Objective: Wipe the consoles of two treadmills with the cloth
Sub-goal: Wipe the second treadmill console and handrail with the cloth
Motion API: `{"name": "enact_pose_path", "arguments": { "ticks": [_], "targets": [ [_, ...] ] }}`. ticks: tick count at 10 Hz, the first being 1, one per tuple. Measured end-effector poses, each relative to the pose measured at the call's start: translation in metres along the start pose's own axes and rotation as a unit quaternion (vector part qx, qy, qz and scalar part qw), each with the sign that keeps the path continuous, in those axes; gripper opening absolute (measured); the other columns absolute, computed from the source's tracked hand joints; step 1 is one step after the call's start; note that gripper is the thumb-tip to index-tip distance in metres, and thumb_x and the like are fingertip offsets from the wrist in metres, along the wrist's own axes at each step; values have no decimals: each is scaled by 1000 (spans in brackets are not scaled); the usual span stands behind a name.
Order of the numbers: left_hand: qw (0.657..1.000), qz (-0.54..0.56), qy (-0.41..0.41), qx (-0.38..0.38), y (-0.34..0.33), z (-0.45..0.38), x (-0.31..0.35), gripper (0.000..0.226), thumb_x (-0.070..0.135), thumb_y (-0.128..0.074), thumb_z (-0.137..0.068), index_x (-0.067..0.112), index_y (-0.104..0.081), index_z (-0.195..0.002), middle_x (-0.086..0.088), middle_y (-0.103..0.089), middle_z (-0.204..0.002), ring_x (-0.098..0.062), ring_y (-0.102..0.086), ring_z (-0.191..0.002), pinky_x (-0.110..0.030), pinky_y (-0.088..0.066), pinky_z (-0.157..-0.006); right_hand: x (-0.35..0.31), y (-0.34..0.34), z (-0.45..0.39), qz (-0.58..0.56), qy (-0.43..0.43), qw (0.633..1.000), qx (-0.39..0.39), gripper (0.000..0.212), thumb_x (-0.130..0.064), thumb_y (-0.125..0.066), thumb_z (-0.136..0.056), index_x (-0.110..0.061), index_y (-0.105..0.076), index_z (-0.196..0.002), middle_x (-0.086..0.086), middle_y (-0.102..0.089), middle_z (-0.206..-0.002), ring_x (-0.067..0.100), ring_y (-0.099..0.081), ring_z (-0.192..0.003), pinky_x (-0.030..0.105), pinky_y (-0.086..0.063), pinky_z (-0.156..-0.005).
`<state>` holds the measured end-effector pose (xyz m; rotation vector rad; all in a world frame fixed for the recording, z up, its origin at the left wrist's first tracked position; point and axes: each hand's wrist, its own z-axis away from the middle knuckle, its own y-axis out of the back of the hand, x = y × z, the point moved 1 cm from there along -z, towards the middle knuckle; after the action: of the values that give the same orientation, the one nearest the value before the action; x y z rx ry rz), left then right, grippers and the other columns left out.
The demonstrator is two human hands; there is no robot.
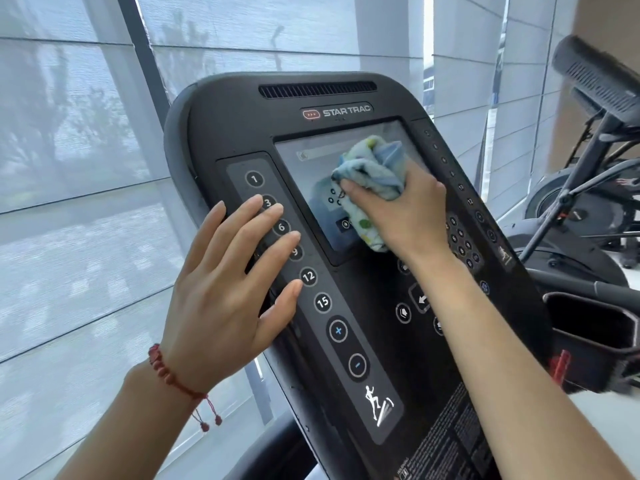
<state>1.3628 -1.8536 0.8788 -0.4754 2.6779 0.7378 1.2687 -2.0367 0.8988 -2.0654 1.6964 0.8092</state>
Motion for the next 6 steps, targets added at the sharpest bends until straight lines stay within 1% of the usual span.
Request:
{"name": "enact_pose_path", "arguments": {
  "ticks": [1, 2, 3, 4, 5, 6],
  "targets": [
    [1000, -1, 3, 1, 0, -1, 0, 42, 30, -40, -96, -1, -65, -111, -20, -55, -126, -32, -42, -126, -51, -26, -109, -16, -9, 21, -31, 27, 999, -23, 36, -39, -76, -71, -11, -66, -90, 1, -71, -79, 13, -65, -71, 30, -54, -68],
    [1000, -1, 6, -1, 0, 0, 1, 42, 30, -41, -96, -1, -65, -112, -19, -54, -126, -31, -41, -127, -51, -26, -109, -16, -10, 21, -33, 32, 999, -27, 36, -40, -75, -72, -10, -65, -91, 2, -70, -79, 16, -65, -74, 36, -53, -69],
    [1000, 0, 4, 0, 0, -1, 1, 42, 30, -40, -96, -1, -64, -112, -19, -54, -126, -31, -41, -127, -50, -25, -110, -6, -5, 7, -27, 20, 999, -23, 36, -40, -74, -73, -10, -65, -91, 1, -70, -81, 14, -65, -74, 28, -53, -67],
    [1000, -1, 5, 0, 0, -1, 1, 42, 31, -41, -95, 0, -65, -112, -19, -55, -126, -31, -41, -126, -50, -24, -110, 18, 6, -16, -5, -20, 1000, 13, 33, -36, -72, -76, -10, -65, -96, -3, -66, -83, 11, -63, -74, 7, -46, -60],
    [1000, -3, 4, 0, -1, -1, 1, 42, 31, -41, -95, 0, -65, -111, -19, -55, -125, -32, -42, -126, -50, -25, -110, 49, 20, -41, -2, -72, 996, 52, 35, -35, -71, -78, -11, -65, -103, -5, -64, -87, 11, -63, -81, 14, -48, -65],
    [1000, -5, 0, 0, -1, -1, 0, 43, 31, -41, -95, 0, -65, -112, -19, -55, -125, -32, -42, -126, -50, -25, -110, 71, 31, -59, 21, -99, 992, 75, 37, -36, -70, -78, -12, -64, -106, -4, -64, -91, 9, -59, -84, 8, -42, -63]
  ]
}}
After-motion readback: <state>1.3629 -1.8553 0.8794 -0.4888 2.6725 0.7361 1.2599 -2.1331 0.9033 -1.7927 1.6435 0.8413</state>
